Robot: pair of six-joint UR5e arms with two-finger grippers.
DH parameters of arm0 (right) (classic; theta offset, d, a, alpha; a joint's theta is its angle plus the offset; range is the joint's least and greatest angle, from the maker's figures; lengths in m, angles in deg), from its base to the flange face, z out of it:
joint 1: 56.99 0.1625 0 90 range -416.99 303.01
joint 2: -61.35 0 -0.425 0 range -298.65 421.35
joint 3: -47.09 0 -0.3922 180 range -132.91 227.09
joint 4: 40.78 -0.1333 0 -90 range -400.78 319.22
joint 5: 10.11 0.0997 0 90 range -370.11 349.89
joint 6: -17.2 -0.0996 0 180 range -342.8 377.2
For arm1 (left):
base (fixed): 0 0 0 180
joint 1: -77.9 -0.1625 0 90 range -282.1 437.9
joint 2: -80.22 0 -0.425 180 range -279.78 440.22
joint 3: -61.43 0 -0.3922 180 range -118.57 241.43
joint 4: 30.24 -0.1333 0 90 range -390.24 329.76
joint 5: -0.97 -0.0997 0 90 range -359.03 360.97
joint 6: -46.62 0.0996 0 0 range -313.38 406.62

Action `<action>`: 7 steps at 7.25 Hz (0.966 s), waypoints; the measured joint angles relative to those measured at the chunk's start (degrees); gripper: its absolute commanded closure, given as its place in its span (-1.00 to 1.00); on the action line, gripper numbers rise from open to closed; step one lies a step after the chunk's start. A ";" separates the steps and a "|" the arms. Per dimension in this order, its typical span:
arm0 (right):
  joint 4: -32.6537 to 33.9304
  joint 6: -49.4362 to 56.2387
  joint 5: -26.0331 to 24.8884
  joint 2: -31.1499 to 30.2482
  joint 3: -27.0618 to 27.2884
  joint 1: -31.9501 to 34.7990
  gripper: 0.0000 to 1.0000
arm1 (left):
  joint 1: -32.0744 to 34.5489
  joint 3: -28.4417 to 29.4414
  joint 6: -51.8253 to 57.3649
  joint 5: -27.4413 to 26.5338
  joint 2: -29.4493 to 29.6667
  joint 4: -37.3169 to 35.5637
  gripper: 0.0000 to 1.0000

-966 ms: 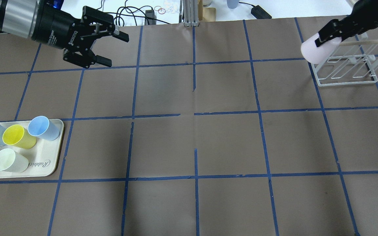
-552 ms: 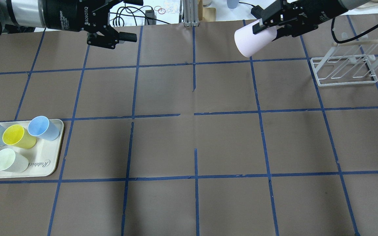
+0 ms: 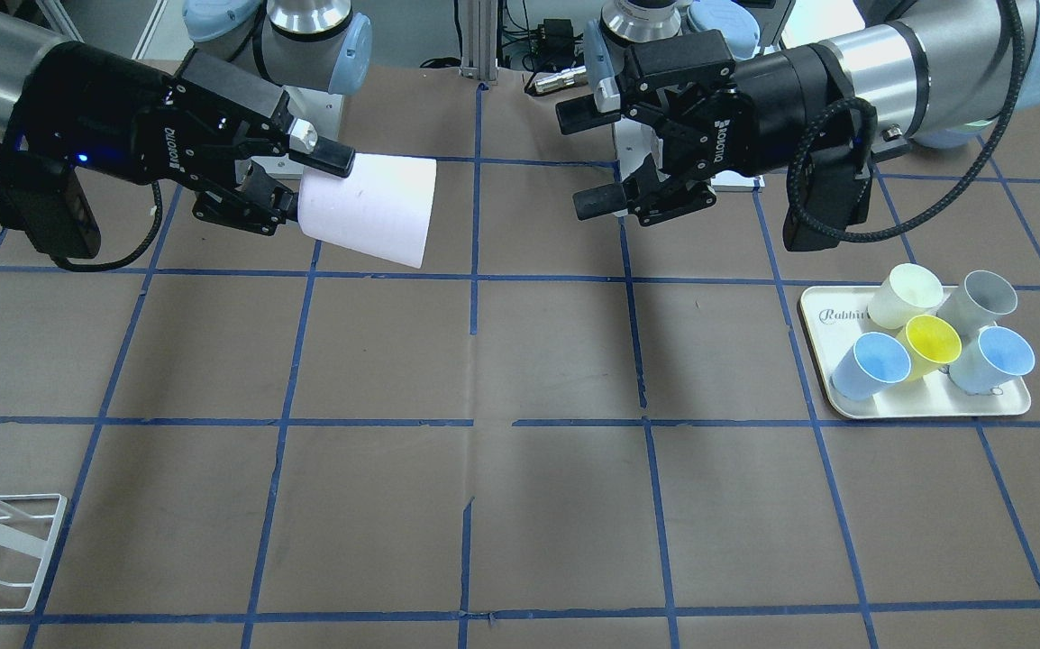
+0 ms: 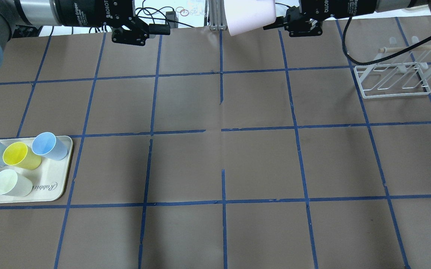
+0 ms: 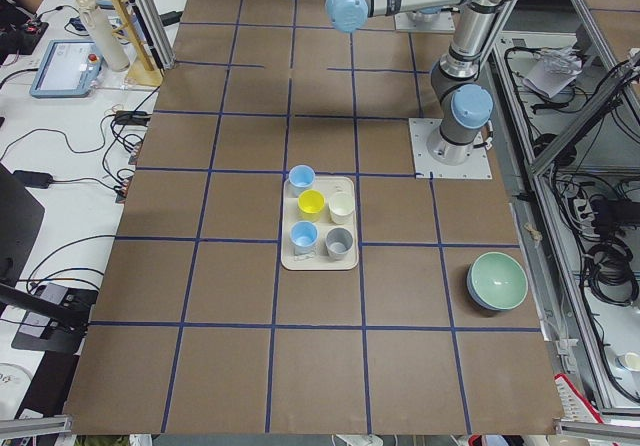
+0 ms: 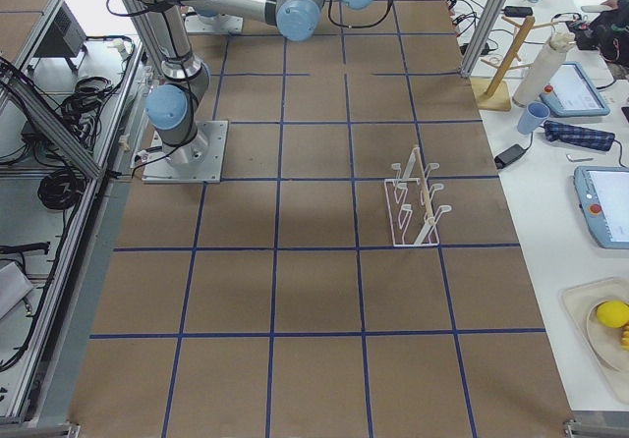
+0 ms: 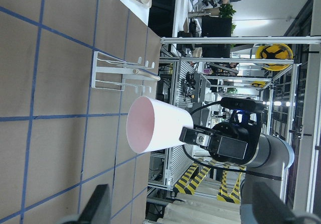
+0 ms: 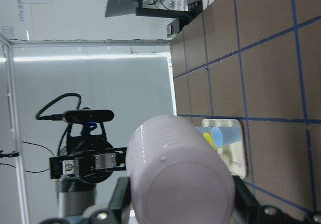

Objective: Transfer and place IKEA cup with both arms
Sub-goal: 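Lift the pink cup toward the left gripper while the left arm reaches in, then grasp the pink cup's rim with the left gripper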

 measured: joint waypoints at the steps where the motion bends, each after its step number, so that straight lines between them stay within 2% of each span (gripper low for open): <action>1: -1.91 -0.06 5.39 0.03 2.39 0.01 1.00 | 0.45 0.00 0.00 0.41 0.02 -0.06 -1.00; 3: -3.01 -0.25 11.56 0.57 6.64 0.36 1.00 | 1.43 0.05 0.00 2.11 0.23 -0.67 -1.00; 5: -3.09 -0.39 12.76 1.25 7.55 1.14 1.00 | 1.71 0.06 -0.02 2.67 0.56 -1.62 -1.00; 7: -3.03 -0.61 12.73 1.40 7.33 4.49 1.00 | 3.45 0.06 -1.39 2.69 1.43 -5.50 -1.00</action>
